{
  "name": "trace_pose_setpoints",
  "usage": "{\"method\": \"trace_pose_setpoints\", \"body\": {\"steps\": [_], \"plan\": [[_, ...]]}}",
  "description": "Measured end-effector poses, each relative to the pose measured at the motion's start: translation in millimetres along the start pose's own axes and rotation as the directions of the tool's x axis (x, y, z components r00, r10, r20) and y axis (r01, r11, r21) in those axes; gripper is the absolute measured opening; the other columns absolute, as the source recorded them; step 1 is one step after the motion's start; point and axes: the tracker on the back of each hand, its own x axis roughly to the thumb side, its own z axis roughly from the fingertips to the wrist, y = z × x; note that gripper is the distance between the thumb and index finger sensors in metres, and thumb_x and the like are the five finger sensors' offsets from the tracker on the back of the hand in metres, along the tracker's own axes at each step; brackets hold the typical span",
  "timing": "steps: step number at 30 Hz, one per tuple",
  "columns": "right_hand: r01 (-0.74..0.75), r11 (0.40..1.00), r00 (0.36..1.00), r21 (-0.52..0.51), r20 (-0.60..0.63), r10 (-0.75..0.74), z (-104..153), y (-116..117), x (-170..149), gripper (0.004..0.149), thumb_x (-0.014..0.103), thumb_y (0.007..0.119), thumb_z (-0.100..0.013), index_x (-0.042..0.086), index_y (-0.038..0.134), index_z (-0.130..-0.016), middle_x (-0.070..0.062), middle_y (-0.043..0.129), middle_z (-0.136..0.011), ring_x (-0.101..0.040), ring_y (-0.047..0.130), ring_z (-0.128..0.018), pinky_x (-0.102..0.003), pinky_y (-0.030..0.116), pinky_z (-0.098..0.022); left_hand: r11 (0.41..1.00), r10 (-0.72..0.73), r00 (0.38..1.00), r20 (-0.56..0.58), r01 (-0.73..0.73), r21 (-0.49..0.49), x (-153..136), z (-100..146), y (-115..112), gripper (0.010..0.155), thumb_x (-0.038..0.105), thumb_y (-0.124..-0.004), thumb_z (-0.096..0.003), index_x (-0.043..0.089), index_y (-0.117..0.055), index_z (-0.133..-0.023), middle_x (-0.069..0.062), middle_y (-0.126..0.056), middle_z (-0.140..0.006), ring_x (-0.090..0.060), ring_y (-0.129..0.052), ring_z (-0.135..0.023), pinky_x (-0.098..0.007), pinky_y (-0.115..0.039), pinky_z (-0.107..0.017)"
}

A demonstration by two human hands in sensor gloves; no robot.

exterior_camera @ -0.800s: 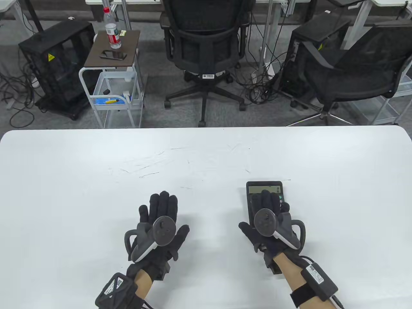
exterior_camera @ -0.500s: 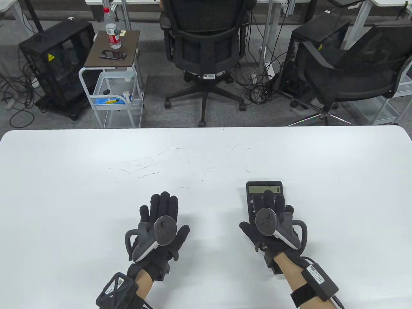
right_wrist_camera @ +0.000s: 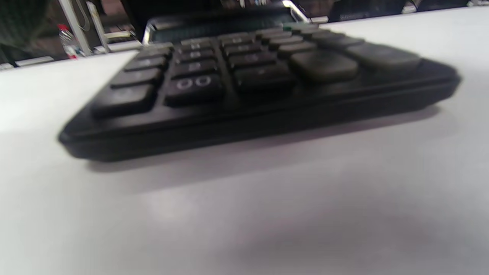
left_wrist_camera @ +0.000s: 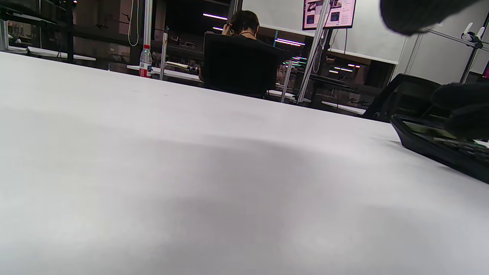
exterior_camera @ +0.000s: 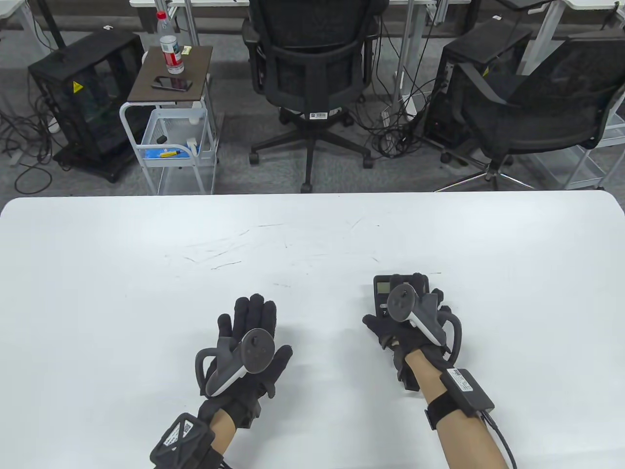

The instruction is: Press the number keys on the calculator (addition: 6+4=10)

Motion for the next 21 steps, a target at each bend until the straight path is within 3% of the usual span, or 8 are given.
{"method": "trace_pose_setpoints", "body": {"steps": [8,13,21], "plan": [[-0.044,0.994,0.994,0.096,-0.096,0.053,-21.3,4.9,5.9,0.107,0.082,0.077,-0.033,0.042,0.009,-0.105,-0.019,0.003,-0.116,-0.072,0.040,-0.096,-0.079,0.053,-0.063,1.000,0.014,1.000,-0.021,-0.014,-0.003,-6.3,-0.8,1.1,0.087,0.065,-0.070,-0.0428,0.032,-0.026,-0.109,0.007,-0.016,-0.122,-0.025,-0.011,-0.114,-0.058,-0.018,-0.082],[-0.039,0.998,0.995,0.059,-0.091,0.044,-22.9,5.1,3.8,0.105,0.080,0.080,-0.033,0.044,0.013,-0.105,-0.019,0.006,-0.117,-0.068,0.048,-0.096,-0.075,0.062,-0.063,1.000,0.011,1.000,-0.023,-0.011,0.000,-7.6,-0.5,1.7,0.087,0.066,-0.070,-0.0427,0.032,-0.026,-0.109,0.007,-0.016,-0.122,-0.025,-0.012,-0.114,-0.058,-0.019,-0.082],[-0.049,0.997,0.996,-0.059,-0.080,0.044,-19.0,0.1,10.2,0.106,0.078,0.084,-0.030,0.039,0.023,-0.108,-0.024,0.020,-0.116,-0.075,0.060,-0.089,-0.078,0.069,-0.058,1.000,0.017,0.999,-0.038,-0.017,-0.002,-11.0,-0.3,1.1,0.087,0.066,-0.070,-0.0428,0.032,-0.026,-0.109,0.007,-0.016,-0.122,-0.025,-0.012,-0.114,-0.058,-0.019,-0.082]]}}
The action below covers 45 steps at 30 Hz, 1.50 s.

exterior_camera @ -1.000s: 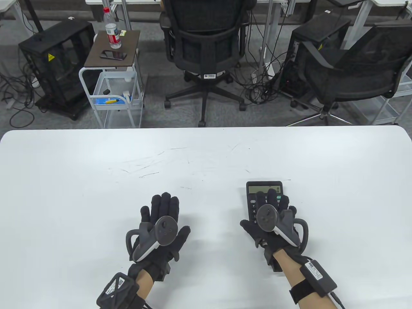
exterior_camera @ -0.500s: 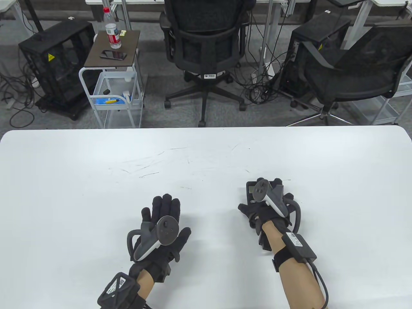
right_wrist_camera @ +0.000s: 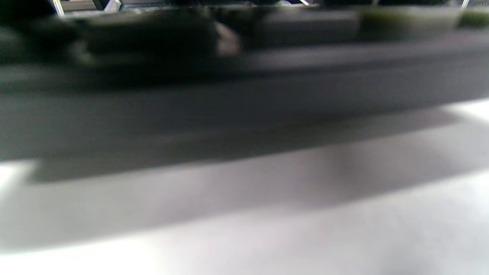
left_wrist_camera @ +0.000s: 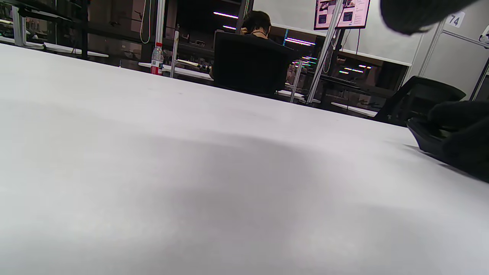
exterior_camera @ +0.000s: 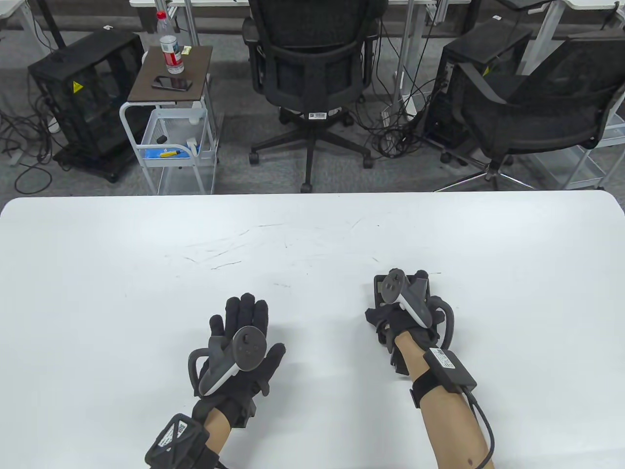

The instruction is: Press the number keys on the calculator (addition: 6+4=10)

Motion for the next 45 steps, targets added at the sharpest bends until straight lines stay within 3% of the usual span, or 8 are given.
{"method": "trace_pose_setpoints", "body": {"steps": [8,16,23,40,45], "plan": [[0.027,1.000,0.998,0.015,0.061,-0.028,41.8,-8.7,41.5,0.106,0.078,0.082,-0.033,0.035,0.021,-0.109,-0.027,0.018,-0.115,-0.077,0.060,-0.086,-0.080,0.070,-0.055,1.000,-0.002,1.000,0.001,0.002,0.006,0.3,-0.1,-0.1,0.087,0.066,-0.070,-0.0430,0.031,-0.025,-0.109,0.007,-0.016,-0.122,-0.025,-0.012,-0.114,-0.058,-0.019,-0.082],[-0.013,0.999,0.991,0.030,0.132,0.009,80.4,11.5,103.1,0.106,0.078,0.082,-0.034,0.034,0.021,-0.109,-0.028,0.018,-0.115,-0.077,0.061,-0.085,-0.079,0.071,-0.054,1.000,0.000,1.000,0.008,-0.001,0.010,0.0,0.1,-0.5,0.087,0.066,-0.070,-0.0430,0.031,-0.026,-0.109,0.007,-0.016,-0.122,-0.025,-0.012,-0.114,-0.058,-0.019,-0.081],[-0.074,0.997,0.985,0.030,0.159,0.069,95.0,26.4,139.4,0.106,0.078,0.081,-0.035,0.033,0.020,-0.109,-0.028,0.018,-0.115,-0.077,0.061,-0.085,-0.079,0.071,-0.055,1.000,-0.005,1.000,0.030,0.004,0.010,2.1,0.3,-1.9,0.086,0.066,-0.069,-0.0431,0.031,-0.026,-0.110,0.006,-0.016,-0.122,-0.025,-0.012,-0.114,-0.058,-0.020,-0.081],[-0.079,0.995,0.986,0.065,0.150,0.069,93.9,37.0,139.4,0.106,0.079,0.078,-0.037,0.033,0.013,-0.107,-0.026,0.012,-0.114,-0.075,0.056,-0.088,-0.076,0.067,-0.058,1.000,-0.010,0.999,0.030,0.009,0.017,2.9,1.3,-2.5,0.086,0.066,-0.069,-0.0432,0.031,-0.026,-0.109,0.006,-0.017,-0.122,-0.026,-0.013,-0.114,-0.059,-0.020,-0.081],[-0.064,0.992,0.985,0.108,0.167,0.045,96.1,36.0,135.1,0.104,0.080,0.073,-0.037,0.033,0.012,-0.107,-0.025,0.008,-0.114,-0.073,0.040,-0.093,-0.078,0.058,-0.061,1.000,-0.015,1.000,0.026,0.015,0.016,3.1,1.4,-2.7,0.086,0.066,-0.069,-0.0434,0.031,-0.025,-0.109,0.006,-0.017,-0.122,-0.026,-0.013,-0.114,-0.059,-0.020,-0.081]]}}
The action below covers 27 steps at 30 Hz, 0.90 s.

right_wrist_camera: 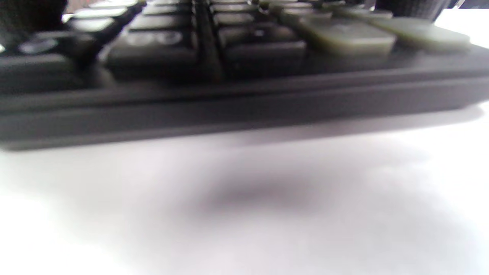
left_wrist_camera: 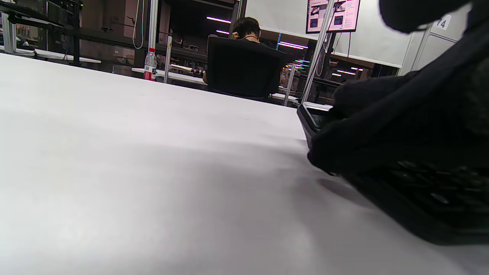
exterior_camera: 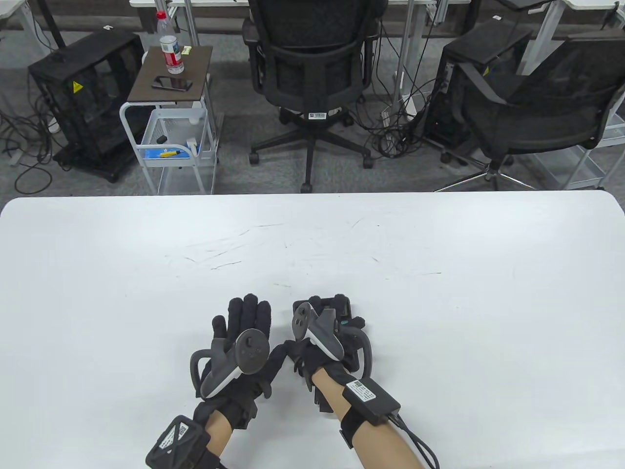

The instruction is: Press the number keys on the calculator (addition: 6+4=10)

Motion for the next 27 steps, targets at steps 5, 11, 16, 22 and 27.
{"method": "trace_pose_setpoints", "body": {"steps": [5,11,16,22,27], "plan": [[0.067,0.994,0.996,-0.092,0.057,-0.062,8.2,-13.8,-17.6,0.101,0.079,0.072,-0.036,0.034,0.017,-0.108,-0.022,0.012,-0.116,-0.064,0.034,-0.099,-0.077,0.051,-0.064,1.000,-0.003,1.000,-0.012,0.003,-0.010,-1.0,-0.2,-0.7,0.086,0.065,-0.069,-0.0434,0.031,-0.026,-0.109,0.006,-0.017,-0.122,-0.026,-0.013,-0.114,-0.059,-0.020,-0.081],[0.154,0.979,0.982,-0.132,0.133,-0.136,20.2,-29.8,-53.2,0.093,0.073,0.073,-0.038,0.033,0.028,-0.109,-0.021,0.020,-0.117,-0.060,0.035,-0.101,-0.075,0.046,-0.066,1.000,0.007,1.000,-0.025,-0.008,-0.014,-2.7,-0.4,0.0,0.086,0.065,-0.069,-0.0435,0.030,-0.026,-0.109,0.005,-0.017,-0.122,-0.026,-0.013,-0.114,-0.059,-0.020,-0.081],[0.121,0.991,0.966,-0.058,0.238,-0.104,31.5,-26.5,-72.6,0.093,0.070,0.077,-0.038,0.032,0.031,-0.109,-0.020,0.019,-0.117,-0.057,0.031,-0.102,-0.070,0.040,-0.069,1.000,0.013,0.999,-0.033,-0.014,-0.020,-4.0,-0.5,0.4,0.086,0.065,-0.069,-0.0436,0.031,-0.025,-0.109,0.005,-0.016,-0.122,-0.026,-0.013,-0.114,-0.059,-0.020,-0.081],[0.120,0.992,0.929,0.036,0.349,-0.125,43.5,-11.0,-80.8,0.089,0.068,0.077,-0.038,0.035,0.035,-0.109,-0.018,0.018,-0.117,-0.056,0.028,-0.103,-0.070,0.037,-0.070,1.000,0.017,0.999,-0.036,-0.018,-0.022,-5.0,-0.5,0.9,0.086,0.065,-0.069,-0.0436,0.030,-0.026,-0.109,0.005,-0.017,-0.122,-0.026,-0.013,-0.114,-0.059,-0.020,-0.081],[0.092,0.995,0.925,0.043,0.367,-0.101,46.8,1.0,-82.0,0.085,0.067,0.077,-0.038,0.037,0.040,-0.108,-0.018,0.019,-0.117,-0.055,0.028,-0.103,-0.071,0.037,-0.070,1.000,0.016,0.999,-0.038,-0.017,-0.025,-5.4,-0.3,0.8,0.086,0.065,-0.069,-0.0436,0.031,-0.026,-0.109,0.005,-0.017,-0.122,-0.026,-0.013,-0.114,-0.058,-0.020,-0.081]]}}
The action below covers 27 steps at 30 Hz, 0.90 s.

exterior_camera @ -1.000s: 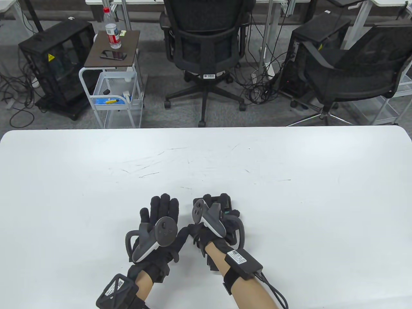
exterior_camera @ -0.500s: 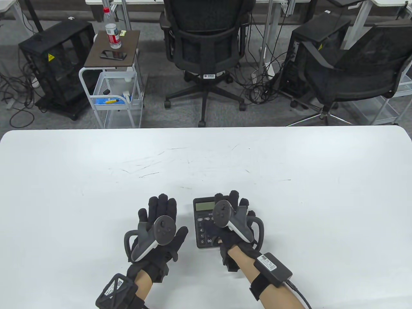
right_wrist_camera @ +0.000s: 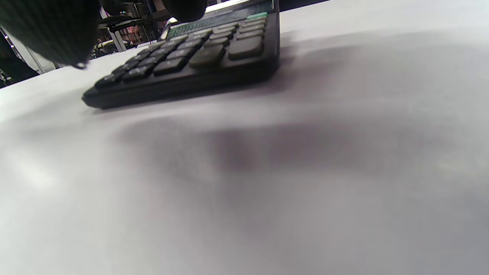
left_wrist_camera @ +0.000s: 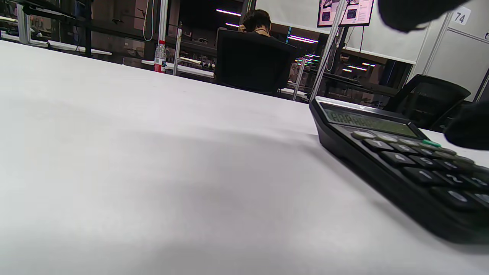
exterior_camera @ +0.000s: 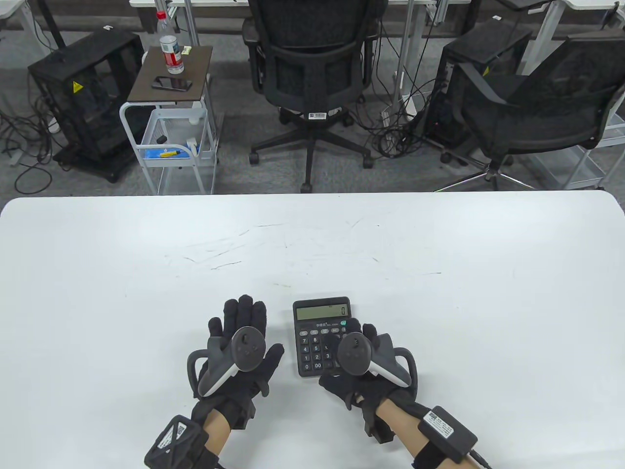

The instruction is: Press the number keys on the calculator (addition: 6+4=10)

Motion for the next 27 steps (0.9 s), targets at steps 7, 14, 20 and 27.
{"method": "trace_pose_setpoints", "body": {"steps": [7,14,20,27], "plan": [[-0.026,0.999,1.000,0.040,-0.016,0.027,-4.3,7.7,-2.1,0.082,0.068,0.075,-0.039,0.042,0.040,-0.107,-0.017,0.018,-0.118,-0.055,0.026,-0.103,-0.071,0.036,-0.070,1.000,-0.005,1.000,0.000,0.005,-0.005,0.2,-0.2,-0.3,0.086,0.065,-0.069,-0.0437,0.030,-0.026,-0.109,0.005,-0.017,-0.122,-0.027,-0.013,-0.114,-0.059,-0.021,-0.081],[-0.036,0.998,0.999,0.047,-0.019,0.036,-4.4,7.1,-1.9,0.081,0.067,0.076,-0.039,0.043,0.040,-0.107,-0.016,0.019,-0.118,-0.055,0.026,-0.104,-0.071,0.036,-0.070,1.000,-0.008,1.000,-0.002,0.008,-0.008,0.5,-0.5,-0.7,0.086,0.065,-0.068,-0.0438,0.030,-0.026,-0.109,0.005,-0.017,-0.122,-0.027,-0.013,-0.114,-0.059,-0.021,-0.081],[-0.012,0.998,1.000,0.062,-0.003,0.012,-2.6,6.3,-6.3,0.084,0.068,0.074,-0.039,0.042,0.033,-0.107,-0.016,0.016,-0.117,-0.054,0.025,-0.103,-0.070,0.036,-0.070,1.000,-0.017,1.000,-0.002,0.017,-0.015,1.3,-0.7,-1.8,0.086,0.065,-0.068,-0.0438,0.030,-0.026,-0.109,0.005,-0.018,-0.122,-0.027,-0.014,-0.114,-0.059,-0.021,-0.081],[0.033,0.998,0.999,0.062,-0.003,-0.033,7.0,-4.6,-18.6,0.083,0.067,0.074,-0.039,0.040,0.037,-0.108,-0.016,0.018,-0.118,-0.054,0.025,-0.103,-0.071,0.036,-0.070,1.000,-0.020,1.000,-0.005,0.020,-0.020,1.8,-0.8,-2.4,0.086,0.065,-0.068,-0.0437,0.029,-0.026,-0.109,0.005,-0.018,-0.122,-0.027,-0.015,-0.114,-0.059,-0.021,-0.081]]}}
